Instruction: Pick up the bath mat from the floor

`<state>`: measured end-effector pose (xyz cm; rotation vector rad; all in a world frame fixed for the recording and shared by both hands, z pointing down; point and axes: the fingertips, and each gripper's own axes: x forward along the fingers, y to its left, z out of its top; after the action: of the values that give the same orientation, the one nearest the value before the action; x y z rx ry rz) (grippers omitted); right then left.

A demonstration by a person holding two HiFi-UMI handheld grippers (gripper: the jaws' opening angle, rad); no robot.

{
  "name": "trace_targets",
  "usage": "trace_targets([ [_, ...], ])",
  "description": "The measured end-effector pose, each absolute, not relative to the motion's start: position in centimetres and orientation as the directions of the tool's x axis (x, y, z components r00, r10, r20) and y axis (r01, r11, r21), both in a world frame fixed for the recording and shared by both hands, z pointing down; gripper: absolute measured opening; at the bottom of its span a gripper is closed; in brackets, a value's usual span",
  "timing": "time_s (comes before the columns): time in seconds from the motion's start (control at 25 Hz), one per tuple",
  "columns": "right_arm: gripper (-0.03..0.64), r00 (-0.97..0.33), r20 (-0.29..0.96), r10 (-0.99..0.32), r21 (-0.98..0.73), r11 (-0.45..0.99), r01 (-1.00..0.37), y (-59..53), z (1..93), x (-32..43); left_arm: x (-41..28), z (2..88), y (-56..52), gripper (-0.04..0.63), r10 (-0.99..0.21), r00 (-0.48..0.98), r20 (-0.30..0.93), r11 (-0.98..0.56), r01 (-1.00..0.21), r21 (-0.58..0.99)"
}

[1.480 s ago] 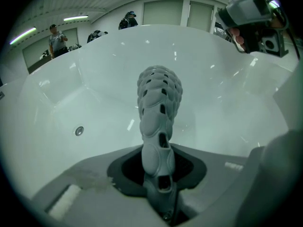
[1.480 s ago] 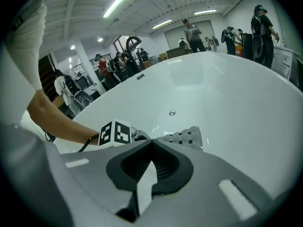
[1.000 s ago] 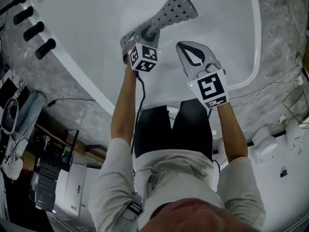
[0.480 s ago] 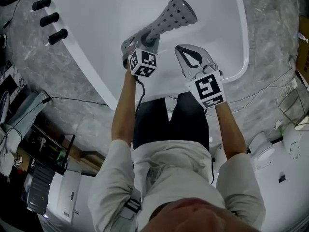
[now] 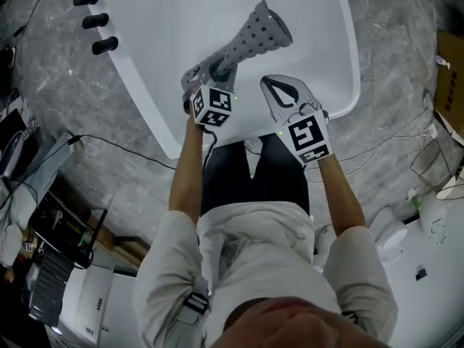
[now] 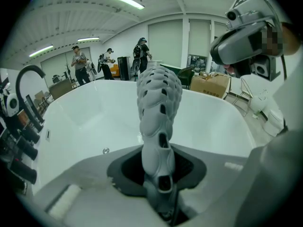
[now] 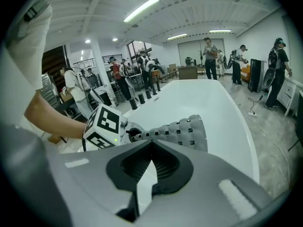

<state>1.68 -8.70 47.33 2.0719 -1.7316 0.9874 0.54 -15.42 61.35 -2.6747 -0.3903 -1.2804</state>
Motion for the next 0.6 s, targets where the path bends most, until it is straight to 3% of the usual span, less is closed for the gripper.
trace_targets([
  [0.6, 0.002, 0.102, 0.621, -0.777, -0.171, -0.261, -0.95, -8.8, 39.1, -1.1, -1.6, 48.7, -15.5, 0.109, 0.168, 0.684, 0.709, -0.959, 0.28, -0.042],
])
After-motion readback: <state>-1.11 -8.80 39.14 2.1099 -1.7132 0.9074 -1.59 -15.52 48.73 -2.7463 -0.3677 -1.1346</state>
